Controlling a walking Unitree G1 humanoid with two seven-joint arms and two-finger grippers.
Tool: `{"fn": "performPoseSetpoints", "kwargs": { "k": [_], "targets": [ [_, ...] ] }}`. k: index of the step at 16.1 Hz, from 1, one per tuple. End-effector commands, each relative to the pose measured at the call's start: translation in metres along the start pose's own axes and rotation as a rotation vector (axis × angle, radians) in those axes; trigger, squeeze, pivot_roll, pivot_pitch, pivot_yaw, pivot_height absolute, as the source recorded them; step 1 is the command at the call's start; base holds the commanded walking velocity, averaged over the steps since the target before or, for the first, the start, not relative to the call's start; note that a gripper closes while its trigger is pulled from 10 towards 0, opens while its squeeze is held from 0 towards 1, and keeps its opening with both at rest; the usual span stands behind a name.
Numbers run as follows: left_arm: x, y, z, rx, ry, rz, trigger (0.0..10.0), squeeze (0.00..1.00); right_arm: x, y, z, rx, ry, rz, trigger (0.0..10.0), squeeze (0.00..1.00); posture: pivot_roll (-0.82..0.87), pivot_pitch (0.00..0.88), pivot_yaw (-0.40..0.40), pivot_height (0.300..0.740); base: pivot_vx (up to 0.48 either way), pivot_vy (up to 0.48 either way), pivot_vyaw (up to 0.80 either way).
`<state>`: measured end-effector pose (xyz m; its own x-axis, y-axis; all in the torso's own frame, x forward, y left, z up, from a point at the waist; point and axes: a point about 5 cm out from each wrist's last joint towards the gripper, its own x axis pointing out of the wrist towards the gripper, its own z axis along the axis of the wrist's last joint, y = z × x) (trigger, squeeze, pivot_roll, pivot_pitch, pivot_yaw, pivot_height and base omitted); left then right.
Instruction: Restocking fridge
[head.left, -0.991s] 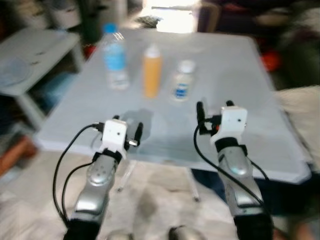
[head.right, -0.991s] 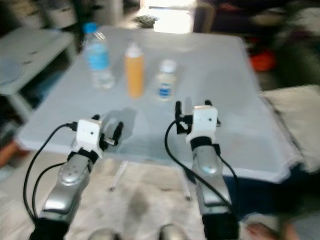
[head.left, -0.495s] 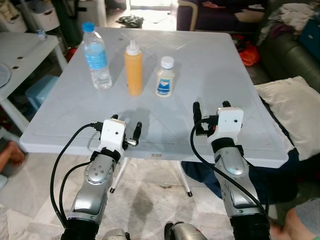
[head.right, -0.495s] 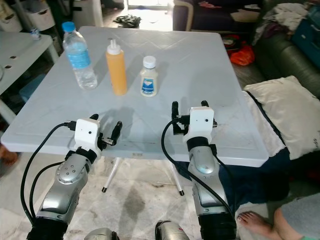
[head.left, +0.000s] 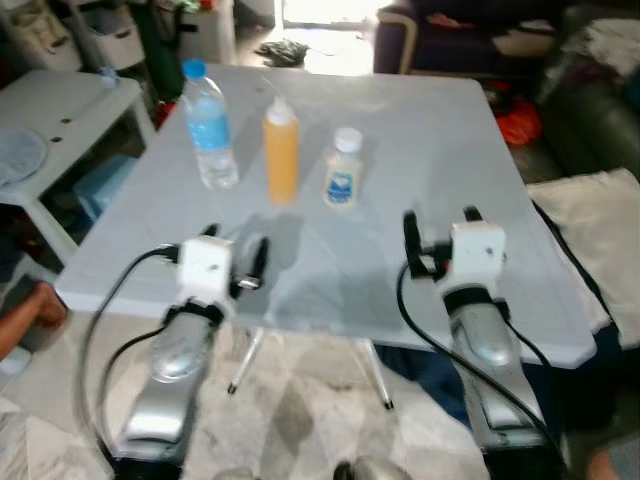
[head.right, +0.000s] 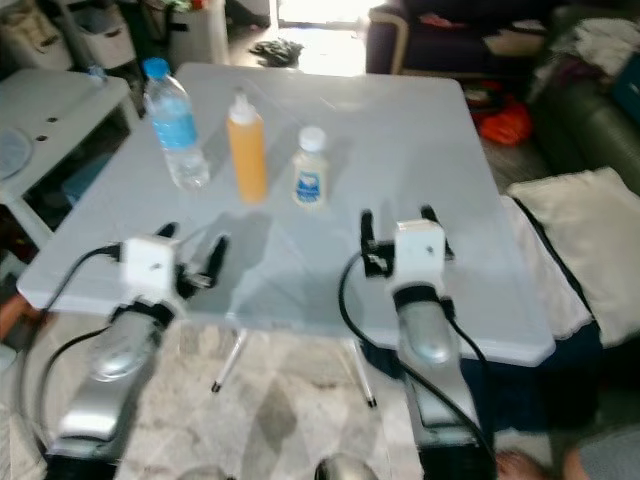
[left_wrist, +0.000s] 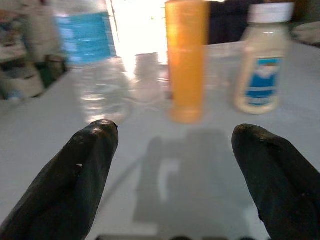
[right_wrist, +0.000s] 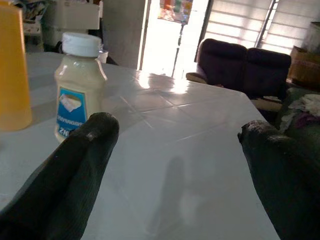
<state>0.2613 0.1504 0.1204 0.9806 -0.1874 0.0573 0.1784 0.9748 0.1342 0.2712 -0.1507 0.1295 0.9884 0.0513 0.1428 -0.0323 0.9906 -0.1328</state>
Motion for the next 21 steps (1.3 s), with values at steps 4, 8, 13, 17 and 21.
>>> {"fn": "performPoseSetpoints", "kwargs": {
  "k": [4,8,13,17,21],
  "targets": [
    [-0.014,0.013,-0.008,-0.016,0.046,0.045,10.0,0.0,-0.007,-0.003,0.013,-0.056,-0.055,0.051,10.0,0.0,0.01,0.054,0.0,0.74,0.329,0.0,0.0],
    [-0.019,0.011,-0.006,-0.019,0.055,0.044,10.0,0.0,-0.023,-0.005,0.014,-0.109,-0.055,0.091,10.0,0.0,0.01,0.048,-0.001,0.74,0.304,0.0,0.0],
    [-0.027,0.017,-0.009,-0.011,0.071,0.069,10.0,0.0,-0.04,-0.008,0.009,-0.153,-0.029,0.135,10.0,0.0,0.0,0.054,0.007,0.74,0.057,0.0,0.0],
    [-0.025,0.025,-0.005,0.008,0.066,0.108,10.0,0.0,-0.012,-0.011,0.019,0.028,-0.042,0.138,10.0,0.0,0.02,0.084,0.007,0.74,0.0,0.0,0.0],
    [-0.03,0.031,-0.007,0.031,0.098,0.115,10.0,0.0,0.028,-0.012,0.029,0.089,-0.075,0.252,10.0,0.0,0.07,0.114,0.017,0.74,0.0,0.0,0.0]
  ]
}}
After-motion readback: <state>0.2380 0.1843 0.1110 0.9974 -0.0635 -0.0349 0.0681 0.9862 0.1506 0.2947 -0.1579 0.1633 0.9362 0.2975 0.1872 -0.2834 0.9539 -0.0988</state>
